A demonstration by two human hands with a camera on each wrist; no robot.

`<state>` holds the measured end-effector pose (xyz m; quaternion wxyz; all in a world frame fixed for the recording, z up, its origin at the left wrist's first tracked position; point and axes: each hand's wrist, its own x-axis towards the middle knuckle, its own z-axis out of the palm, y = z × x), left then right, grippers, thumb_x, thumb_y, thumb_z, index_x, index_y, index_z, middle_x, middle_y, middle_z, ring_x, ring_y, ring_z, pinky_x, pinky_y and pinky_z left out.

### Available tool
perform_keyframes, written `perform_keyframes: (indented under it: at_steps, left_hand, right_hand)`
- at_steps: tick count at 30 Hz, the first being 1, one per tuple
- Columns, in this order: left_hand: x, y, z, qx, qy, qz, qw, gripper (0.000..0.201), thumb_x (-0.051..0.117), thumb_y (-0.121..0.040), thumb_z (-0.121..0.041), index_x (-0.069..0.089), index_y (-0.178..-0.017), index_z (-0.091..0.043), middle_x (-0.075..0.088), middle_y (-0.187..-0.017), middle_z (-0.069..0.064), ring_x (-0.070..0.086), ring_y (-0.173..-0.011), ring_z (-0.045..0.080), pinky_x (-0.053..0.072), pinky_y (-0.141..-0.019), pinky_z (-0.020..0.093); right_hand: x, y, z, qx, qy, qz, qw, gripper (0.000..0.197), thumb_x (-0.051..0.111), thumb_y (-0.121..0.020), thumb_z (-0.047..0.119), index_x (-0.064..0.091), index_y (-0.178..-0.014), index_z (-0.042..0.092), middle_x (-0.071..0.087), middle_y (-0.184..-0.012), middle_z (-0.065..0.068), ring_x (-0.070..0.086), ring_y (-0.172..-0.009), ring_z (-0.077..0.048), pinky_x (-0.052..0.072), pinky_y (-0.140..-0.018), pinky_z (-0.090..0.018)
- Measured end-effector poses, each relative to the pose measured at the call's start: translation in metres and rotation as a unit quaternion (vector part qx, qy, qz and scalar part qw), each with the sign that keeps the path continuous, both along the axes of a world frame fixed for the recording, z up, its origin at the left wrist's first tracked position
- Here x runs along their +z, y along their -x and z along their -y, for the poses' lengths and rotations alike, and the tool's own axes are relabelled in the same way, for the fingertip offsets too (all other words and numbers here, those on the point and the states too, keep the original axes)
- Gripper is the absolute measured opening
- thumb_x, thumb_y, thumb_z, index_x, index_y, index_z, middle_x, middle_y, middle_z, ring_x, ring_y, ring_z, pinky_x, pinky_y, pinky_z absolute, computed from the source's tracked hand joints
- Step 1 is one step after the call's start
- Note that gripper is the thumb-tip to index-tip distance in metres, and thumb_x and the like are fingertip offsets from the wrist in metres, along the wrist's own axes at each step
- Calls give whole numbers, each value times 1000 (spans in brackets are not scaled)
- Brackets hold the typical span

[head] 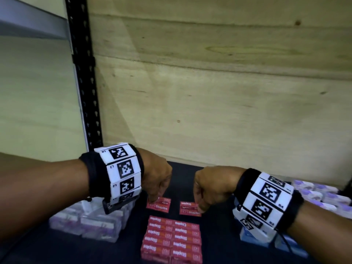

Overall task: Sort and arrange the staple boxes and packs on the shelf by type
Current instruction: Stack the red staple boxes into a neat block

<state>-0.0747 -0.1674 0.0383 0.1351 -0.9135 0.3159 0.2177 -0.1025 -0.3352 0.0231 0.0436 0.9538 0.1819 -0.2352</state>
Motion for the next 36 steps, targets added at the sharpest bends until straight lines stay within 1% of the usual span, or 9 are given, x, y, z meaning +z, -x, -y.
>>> perform_keyframes:
  at_steps: [5,10,13,17,21,23,27,32,36]
  left_hand:
    - [-7,13,-5,-1,-4,-8,1000,18,76,-81,-24,76,-98,-22,62,-74,-16,52,-61,-3,45,-60,18]
    - [-13,15,-9,23,-5,-33,999,17,77,-80,-24,75,-97,-21,73,-89,-7,62,-76,4,52,-69,23]
    - [-15,18,-8,39,5,-57,998,18,77,-81,-23,75,-98,-19,67,-72,-12,62,-73,3,49,-63,18]
    - [-17,20,-8,39,14,-62,997,19,74,-84,-20,75,-103,-18,67,-75,-12,62,-70,1,46,-57,13]
    - [-17,21,-7,41,40,-62,996,21,67,-87,-12,74,-106,-17,74,-96,-2,69,-88,9,46,-58,13]
    - [-17,21,-5,42,50,-71,995,22,66,-89,-10,73,-108,-15,74,-95,0,70,-94,13,47,-59,13]
    - [-19,22,-4,35,69,-74,994,22,66,-88,-9,74,-107,-15,74,-98,0,70,-94,13,54,-75,20]
    - [-18,27,-6,34,79,-67,994,23,67,-87,-12,73,-108,-19,73,-94,-6,70,-92,11,56,-79,22]
    - [-8,38,-16,3,70,9,998,39,57,-88,-19,62,-124,-31,67,-109,-12,62,-98,8,53,-91,29]
  right_hand:
    - [-6,16,0,-1,-18,1,1000,17,76,-82,31,79,-95,21,77,-91,4,71,-91,-15,59,-86,-34]
    - [-7,25,2,-9,-29,-8,1000,15,75,-83,30,79,-95,22,77,-92,6,71,-91,-13,58,-85,-31]
    - [-6,28,3,-10,-40,-13,999,13,71,-86,25,79,-96,21,76,-89,6,70,-83,-9,55,-78,-26]
    - [-7,31,3,-16,-58,-33,998,14,68,-88,20,78,-98,20,70,-75,12,64,-69,-1,48,-66,-19]
    - [-7,31,-1,-8,-54,-31,998,16,67,-88,16,77,-101,18,70,-79,10,64,-72,-4,46,-67,-19]
    - [-8,31,-4,-10,-49,-34,998,18,68,-88,16,77,-103,19,74,-86,7,67,-79,-7,46,-68,-20]
    - [-8,32,-9,-2,-41,-37,998,23,68,-88,14,76,-108,20,77,-99,2,71,-94,-12,50,-76,-22]
    - [-6,36,-12,-1,-30,-45,999,25,62,-91,10,74,-111,18,76,-101,3,69,-85,-9,51,-79,-22]
    - [2,47,-8,0,-7,-34,999,41,60,-92,16,59,-133,22,70,-109,10,62,-91,-10,49,-80,-23]
